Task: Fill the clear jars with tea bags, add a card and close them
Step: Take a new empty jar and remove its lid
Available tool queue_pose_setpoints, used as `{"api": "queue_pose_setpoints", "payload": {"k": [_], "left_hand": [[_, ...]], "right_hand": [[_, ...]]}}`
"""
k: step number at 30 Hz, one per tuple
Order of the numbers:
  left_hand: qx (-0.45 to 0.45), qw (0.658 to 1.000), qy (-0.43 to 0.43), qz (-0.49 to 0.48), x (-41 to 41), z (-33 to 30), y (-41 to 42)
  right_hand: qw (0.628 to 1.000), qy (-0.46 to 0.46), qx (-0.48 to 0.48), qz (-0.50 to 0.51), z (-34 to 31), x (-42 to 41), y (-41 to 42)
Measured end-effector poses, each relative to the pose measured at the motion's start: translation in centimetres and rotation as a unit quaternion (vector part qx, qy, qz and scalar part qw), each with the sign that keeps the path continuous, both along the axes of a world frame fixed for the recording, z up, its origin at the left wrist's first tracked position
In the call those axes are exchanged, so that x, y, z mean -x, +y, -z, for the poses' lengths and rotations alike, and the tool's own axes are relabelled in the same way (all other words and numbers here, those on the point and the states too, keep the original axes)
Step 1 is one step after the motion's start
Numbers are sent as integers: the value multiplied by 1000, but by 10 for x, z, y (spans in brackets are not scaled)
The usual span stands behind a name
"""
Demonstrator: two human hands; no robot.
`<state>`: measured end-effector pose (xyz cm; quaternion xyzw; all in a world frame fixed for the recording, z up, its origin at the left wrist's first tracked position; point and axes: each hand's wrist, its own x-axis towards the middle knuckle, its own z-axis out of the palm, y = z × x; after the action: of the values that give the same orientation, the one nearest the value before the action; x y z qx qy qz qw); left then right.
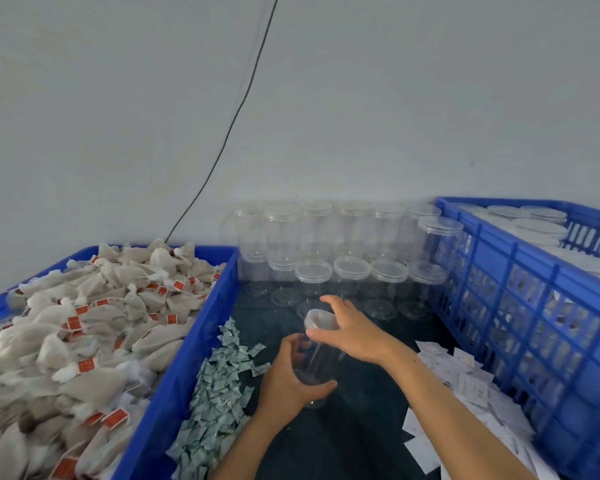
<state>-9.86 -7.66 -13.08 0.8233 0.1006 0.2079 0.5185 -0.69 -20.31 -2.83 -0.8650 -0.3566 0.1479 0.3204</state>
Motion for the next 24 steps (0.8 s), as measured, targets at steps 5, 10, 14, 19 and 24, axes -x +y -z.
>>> {"api": "queue_pose_setpoints", "payload": {"k": [5,10,14,19,24], "left_hand": [[5,1000,-12,-8,4,5,6],[-27,999,-15,-14,4,3,6],[-31,999,-23,-20,6,2,7],[-17,1000,-14,7,8,0,5],[154,961,96,209,10,-8,30]], "right_hand": [[994,89,-18,-64,-12,-2,-6],[999,35,17,-21,-12,3,3],[996,78,-15,-37,-16,1,2],[999,46,3,-24,-4,-1,-1],[979,100,-55,-170,-13,-12,-22]]}}
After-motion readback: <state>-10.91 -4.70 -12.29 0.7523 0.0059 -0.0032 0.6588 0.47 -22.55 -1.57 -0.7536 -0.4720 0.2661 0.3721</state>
